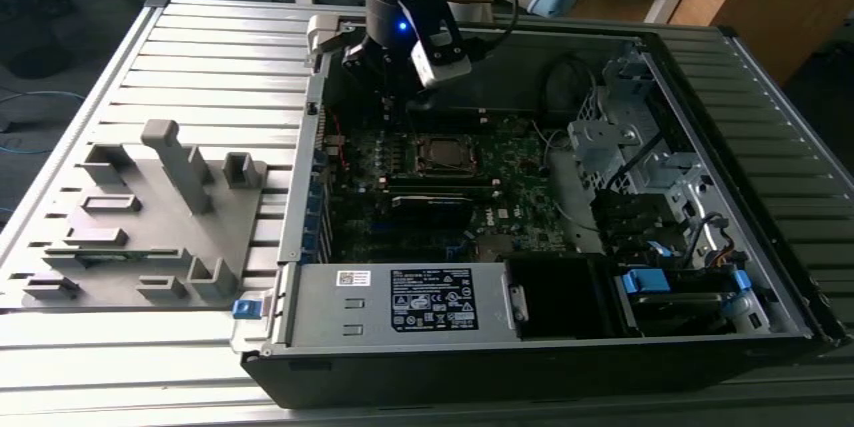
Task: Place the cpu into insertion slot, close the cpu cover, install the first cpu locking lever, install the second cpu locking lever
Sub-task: 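Install the first cpu locking lever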
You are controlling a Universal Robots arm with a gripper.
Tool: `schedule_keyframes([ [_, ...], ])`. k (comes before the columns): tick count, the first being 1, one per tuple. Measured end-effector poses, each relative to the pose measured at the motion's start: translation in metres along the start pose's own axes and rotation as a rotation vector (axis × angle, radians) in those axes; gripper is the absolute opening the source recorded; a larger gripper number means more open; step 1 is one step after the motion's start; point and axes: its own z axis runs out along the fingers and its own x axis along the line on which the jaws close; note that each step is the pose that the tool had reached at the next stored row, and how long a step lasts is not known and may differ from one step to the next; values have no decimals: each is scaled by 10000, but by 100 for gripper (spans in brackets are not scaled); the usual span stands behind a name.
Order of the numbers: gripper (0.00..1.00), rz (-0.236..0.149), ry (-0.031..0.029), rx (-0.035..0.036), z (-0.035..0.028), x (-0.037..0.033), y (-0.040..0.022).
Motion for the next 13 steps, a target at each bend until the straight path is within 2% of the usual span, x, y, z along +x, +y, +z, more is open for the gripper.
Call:
schedule_keyframes([
  [7,11,-1,4,-56,2,2,4],
  [13,11,-1,5,-61,15,19,18],
])
